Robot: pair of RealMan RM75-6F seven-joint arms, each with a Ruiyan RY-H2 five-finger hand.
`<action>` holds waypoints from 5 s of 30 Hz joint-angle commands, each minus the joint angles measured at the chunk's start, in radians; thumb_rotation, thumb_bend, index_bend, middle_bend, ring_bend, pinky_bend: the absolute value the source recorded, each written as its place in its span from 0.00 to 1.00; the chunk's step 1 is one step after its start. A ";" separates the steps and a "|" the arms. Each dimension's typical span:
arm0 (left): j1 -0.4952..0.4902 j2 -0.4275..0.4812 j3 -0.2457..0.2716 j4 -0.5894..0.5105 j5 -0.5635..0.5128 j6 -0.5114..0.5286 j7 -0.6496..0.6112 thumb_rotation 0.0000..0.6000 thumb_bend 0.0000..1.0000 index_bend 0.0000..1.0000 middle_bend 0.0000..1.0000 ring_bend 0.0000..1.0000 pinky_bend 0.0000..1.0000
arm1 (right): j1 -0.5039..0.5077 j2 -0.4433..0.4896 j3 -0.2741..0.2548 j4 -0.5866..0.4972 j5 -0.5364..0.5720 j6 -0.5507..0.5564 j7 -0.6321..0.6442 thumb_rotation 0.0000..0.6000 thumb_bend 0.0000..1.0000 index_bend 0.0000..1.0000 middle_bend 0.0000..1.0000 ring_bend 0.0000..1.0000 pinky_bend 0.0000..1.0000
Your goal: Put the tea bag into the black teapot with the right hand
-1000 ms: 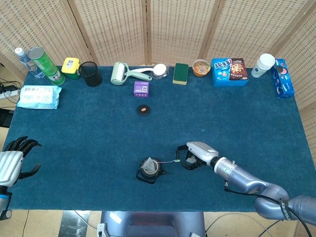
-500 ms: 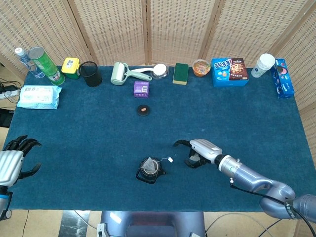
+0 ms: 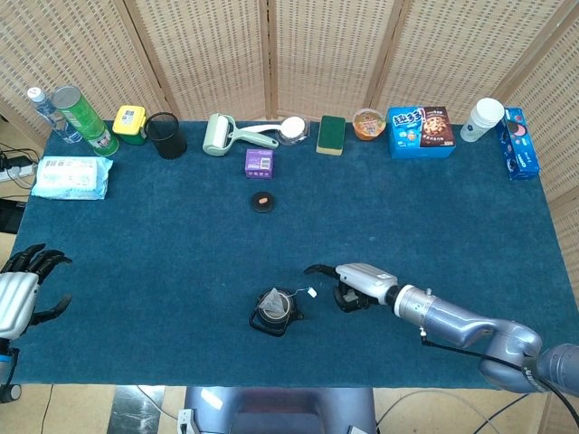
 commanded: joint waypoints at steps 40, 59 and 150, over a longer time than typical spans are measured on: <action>-0.024 0.015 -0.006 0.013 -0.029 -0.045 -0.039 1.00 0.32 0.30 0.25 0.12 0.15 | 0.356 -0.170 -0.086 0.043 0.200 -0.294 -0.136 1.00 1.00 0.00 1.00 1.00 1.00; -0.026 0.005 -0.004 0.041 -0.031 -0.053 -0.063 1.00 0.32 0.30 0.25 0.12 0.15 | 0.332 -0.152 -0.018 0.011 0.338 -0.336 -0.290 1.00 1.00 0.00 1.00 1.00 1.00; 0.128 -0.146 0.059 0.132 -0.018 0.076 -0.037 1.00 0.32 0.30 0.25 0.12 0.15 | -0.772 -0.256 0.013 0.174 0.441 0.966 -1.085 1.00 0.70 0.34 0.67 0.69 0.67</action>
